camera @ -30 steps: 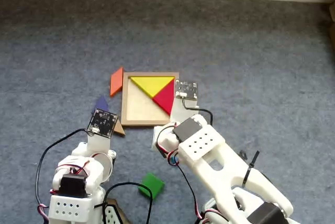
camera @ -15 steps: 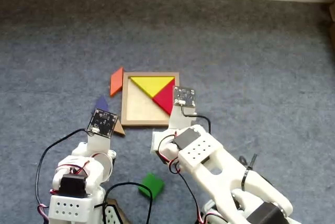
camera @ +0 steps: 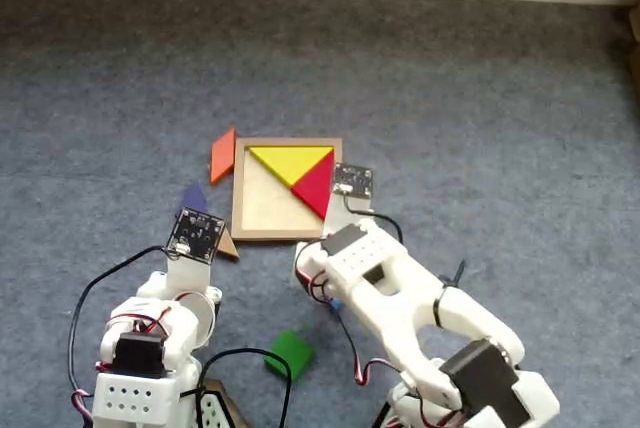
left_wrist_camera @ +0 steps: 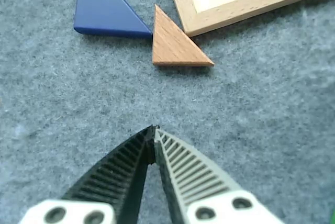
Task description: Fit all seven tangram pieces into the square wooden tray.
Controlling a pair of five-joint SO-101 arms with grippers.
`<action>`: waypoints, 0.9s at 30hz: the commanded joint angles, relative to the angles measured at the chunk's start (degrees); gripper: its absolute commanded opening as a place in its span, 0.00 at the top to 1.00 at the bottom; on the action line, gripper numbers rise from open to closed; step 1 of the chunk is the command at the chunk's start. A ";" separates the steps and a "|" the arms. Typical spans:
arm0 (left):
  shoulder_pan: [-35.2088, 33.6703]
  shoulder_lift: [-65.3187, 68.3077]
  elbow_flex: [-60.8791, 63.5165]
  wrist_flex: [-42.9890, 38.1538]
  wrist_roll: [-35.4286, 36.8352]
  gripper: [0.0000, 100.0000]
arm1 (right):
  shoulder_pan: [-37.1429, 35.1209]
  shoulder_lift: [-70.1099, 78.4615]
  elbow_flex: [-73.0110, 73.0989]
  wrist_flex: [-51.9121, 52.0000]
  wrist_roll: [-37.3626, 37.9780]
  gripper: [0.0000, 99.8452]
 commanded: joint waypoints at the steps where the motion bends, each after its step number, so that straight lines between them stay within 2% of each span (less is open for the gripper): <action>1: -0.66 -0.22 1.19 0.26 -0.44 0.99 | 2.42 3.65 -2.77 -0.75 -0.26 0.71; 4: -0.66 -0.22 1.19 0.26 -0.44 0.99 | 2.33 4.79 -2.77 -0.75 -0.26 0.73; 10: -0.66 -0.22 1.19 0.26 -0.44 0.99 | 2.24 4.62 -2.77 -0.66 0.00 0.82; 19: -0.66 -0.22 1.19 0.26 -0.44 0.99 | 0.22 4.62 -2.95 -0.40 0.09 0.83; 27: -0.66 -0.22 1.19 0.26 -0.44 0.99 | -3.03 5.14 -11.47 7.43 -0.35 0.83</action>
